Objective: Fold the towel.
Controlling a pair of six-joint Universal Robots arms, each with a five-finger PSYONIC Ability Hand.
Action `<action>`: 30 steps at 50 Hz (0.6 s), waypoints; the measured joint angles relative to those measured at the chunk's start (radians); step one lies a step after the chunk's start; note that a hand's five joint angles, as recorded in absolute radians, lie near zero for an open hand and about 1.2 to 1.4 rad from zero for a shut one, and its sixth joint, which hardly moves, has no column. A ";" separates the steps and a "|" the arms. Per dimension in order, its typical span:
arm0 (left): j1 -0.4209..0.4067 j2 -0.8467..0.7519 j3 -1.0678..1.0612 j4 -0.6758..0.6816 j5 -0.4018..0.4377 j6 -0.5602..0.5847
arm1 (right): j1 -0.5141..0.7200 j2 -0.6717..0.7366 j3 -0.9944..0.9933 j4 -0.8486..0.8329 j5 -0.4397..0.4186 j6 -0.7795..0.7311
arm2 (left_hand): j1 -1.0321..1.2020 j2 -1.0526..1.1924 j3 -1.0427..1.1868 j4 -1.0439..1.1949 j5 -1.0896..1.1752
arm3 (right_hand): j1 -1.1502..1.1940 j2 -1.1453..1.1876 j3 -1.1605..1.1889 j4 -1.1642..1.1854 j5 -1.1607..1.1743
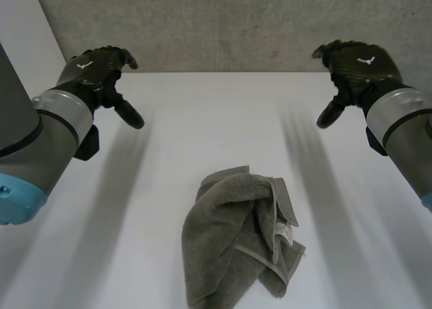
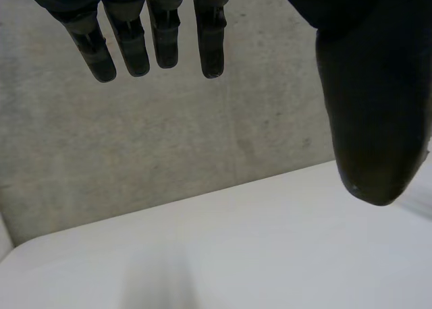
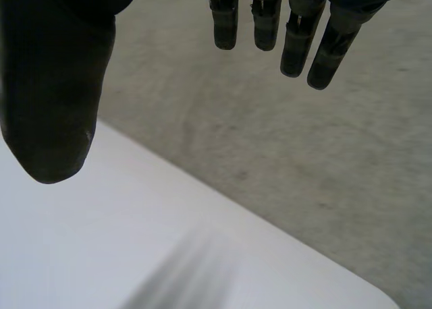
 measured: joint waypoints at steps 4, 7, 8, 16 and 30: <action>-0.038 0.004 -0.007 0.006 0.046 0.001 | -0.033 0.008 0.003 0.080 -0.143 -0.098 | 0.000 0.000 0.000 0.000 0.000 | 0.000 0.000 0.000 0.000 0.000; -0.062 0.009 -0.015 0.006 0.099 0.003 | -0.058 0.013 0.008 0.133 -0.218 -0.155 | 0.000 0.000 0.000 0.000 0.000 | 0.000 0.000 0.000 0.000 0.000; -0.074 0.013 -0.021 0.006 0.136 0.004 | -0.074 0.016 0.014 0.162 -0.255 -0.183 | 0.000 0.000 0.000 0.000 0.000 | 0.000 0.000 0.000 0.000 0.000; -0.117 0.025 -0.065 0.015 0.300 0.014 | -0.147 0.032 0.097 0.228 -0.343 -0.240 | 0.000 0.000 0.000 0.000 0.000 | 0.000 0.000 0.000 0.000 0.000; -0.230 -0.090 -0.079 0.029 0.385 0.097 | -0.134 0.060 0.364 0.074 -0.341 -0.041 | 0.000 0.009 0.000 0.000 0.039 | 0.000 0.000 0.000 0.000 0.000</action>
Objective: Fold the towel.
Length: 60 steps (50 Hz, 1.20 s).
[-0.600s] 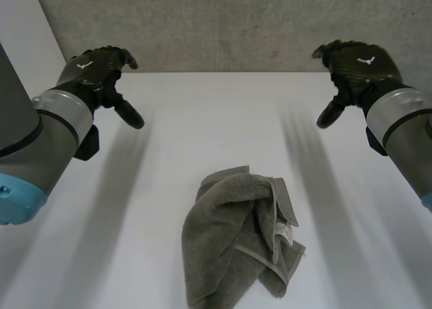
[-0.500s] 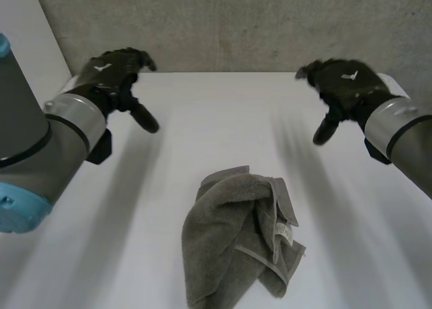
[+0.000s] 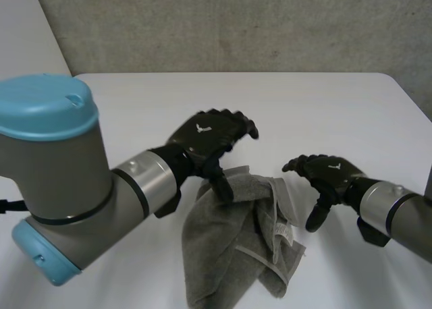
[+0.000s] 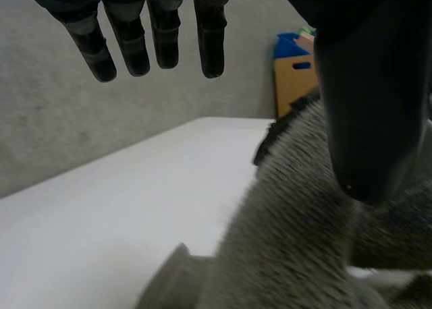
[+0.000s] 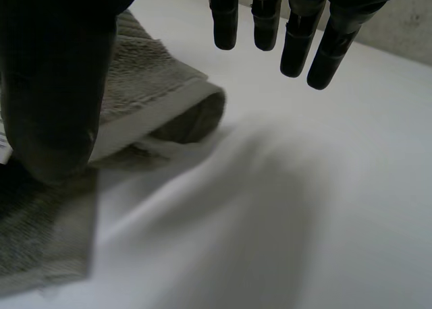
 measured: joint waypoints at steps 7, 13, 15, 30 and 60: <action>-0.040 -0.036 -0.006 -0.007 0.029 0.013 | 0.037 0.032 0.016 -0.038 -0.001 0.182 | 0.184 0.242 0.000 0.000 0.234 | 0.000 0.000 0.000 0.000 0.000; -0.053 -0.042 -0.016 -0.008 0.035 0.012 | 0.065 0.041 0.012 -0.042 -0.004 0.268 | 0.620 0.678 0.000 0.000 0.669 | 0.033 0.027 0.000 0.000 0.035; -0.052 -0.041 -0.021 -0.008 0.034 0.012 | 0.076 0.045 0.011 -0.047 -0.005 0.297 | 0.785 0.839 0.000 0.000 0.829 | 0.115 0.112 0.000 0.000 0.133; 0.024 0.032 -0.061 -0.006 0.021 0.013 | 0.100 0.056 -0.056 -0.169 -0.008 0.369 | 0.932 1.013 0.000 0.000 1.030 | 1.070 1.043 0.000 0.000 1.091; 0.323 0.338 0.066 0.180 0.092 -0.169 | 0.070 -0.183 -0.468 -0.243 0.035 0.523 | 0.981 1.057 0.000 0.000 1.067 | 1.070 1.076 0.000 0.000 1.093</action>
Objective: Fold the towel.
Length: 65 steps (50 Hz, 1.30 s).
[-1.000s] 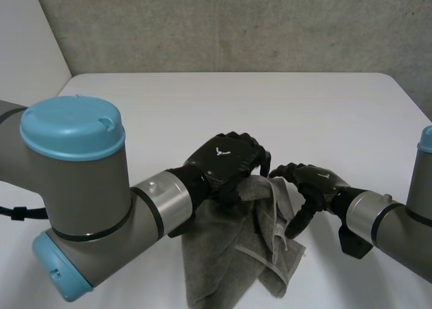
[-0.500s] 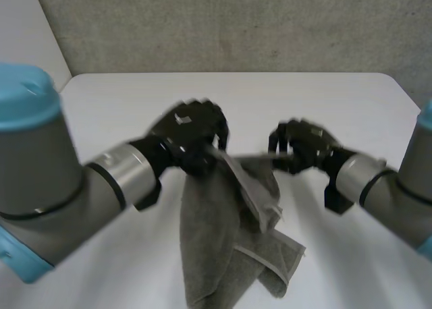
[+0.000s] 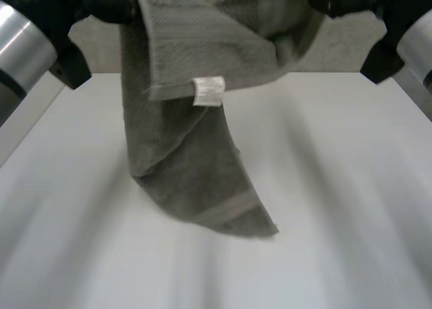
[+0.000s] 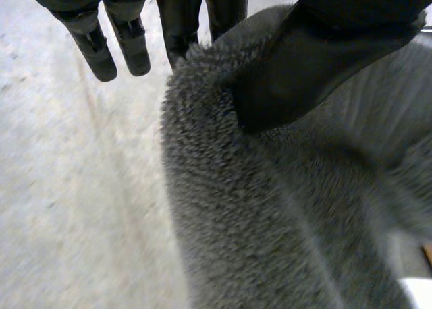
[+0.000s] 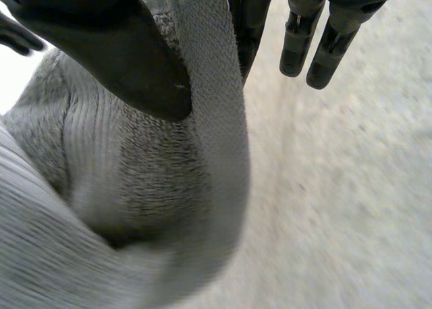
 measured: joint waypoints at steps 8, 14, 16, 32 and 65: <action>0.208 0.013 -0.190 0.017 0.139 0.006 | -0.127 0.022 0.171 0.049 -0.004 -0.170 | 0.000 0.004 0.000 0.000 0.000 | 0.000 0.000 0.000 0.000 0.000; 0.231 0.030 -0.338 -0.017 0.236 0.009 | -0.150 0.044 0.298 0.091 -0.032 -0.237 | 0.000 0.012 0.000 0.000 0.000 | 0.000 0.007 0.000 0.000 0.000; 0.213 0.035 -0.372 -0.024 0.246 0.010 | -0.148 0.054 0.320 0.095 -0.043 -0.242 | 0.000 0.013 0.000 0.000 0.000 | 0.000 0.009 0.000 0.000 0.000; -0.099 -0.053 -0.388 -0.014 0.098 0.012 | -0.127 0.252 0.162 0.089 -0.031 -0.259 | -0.492 -0.511 0.000 0.000 -0.520 | 0.000 0.009 0.000 0.000 0.000; -0.030 -0.260 -0.191 0.008 0.142 0.190 | -0.018 0.022 0.379 0.194 0.107 -0.532 | -1.032 -1.081 0.000 0.000 -1.113 | -1.069 -1.076 0.000 0.000 -1.093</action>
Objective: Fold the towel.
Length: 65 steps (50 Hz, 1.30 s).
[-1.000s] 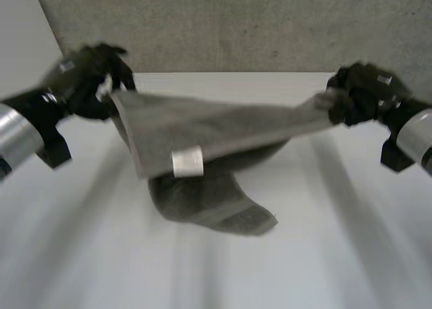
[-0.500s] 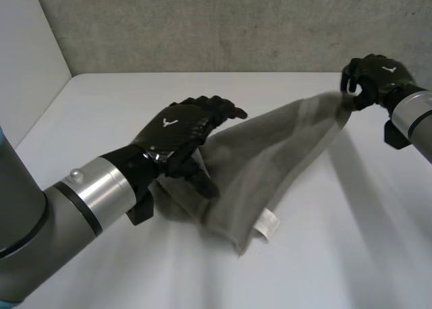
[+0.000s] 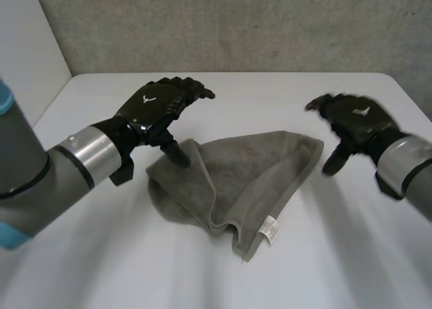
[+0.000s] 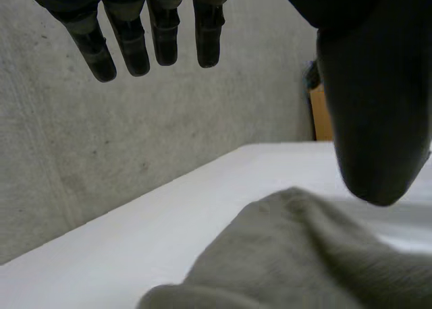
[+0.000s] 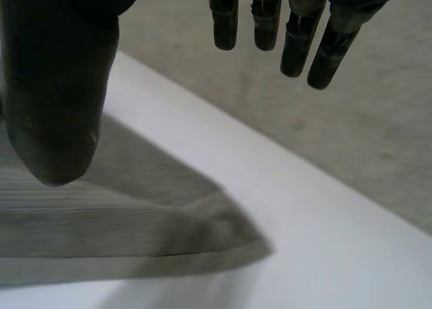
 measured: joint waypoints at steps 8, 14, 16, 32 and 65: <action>0.052 -0.197 0.188 -0.121 0.082 0.136 | 0.180 -0.014 0.057 0.059 0.018 0.029 | 0.000 0.000 0.000 0.000 0.000 | 0.000 0.000 0.000 0.000 0.000; 0.082 -0.347 0.322 -0.208 0.133 0.258 | 0.312 0.013 0.081 0.004 0.090 0.137 | 0.000 0.000 0.000 0.000 0.000 | 0.000 0.000 0.000 0.000 0.000; 0.090 -0.382 0.345 -0.218 0.138 0.285 | 0.339 0.030 0.083 -0.020 0.114 0.162 | 0.000 0.000 0.000 0.000 0.000 | 0.000 0.000 0.000 0.000 0.000; 0.086 -0.577 0.507 -0.219 0.142 0.325 | 0.453 0.224 0.075 -0.195 0.218 0.118 | 0.126 0.163 0.000 0.000 0.185 | 0.003 0.003 0.000 0.000 0.003; 0.103 -0.245 0.215 -0.367 0.111 0.326 | 0.144 0.010 0.073 -0.026 -0.080 -0.023 | 0.946 1.024 0.000 0.000 1.040 | 1.062 1.041 0.000 0.000 1.086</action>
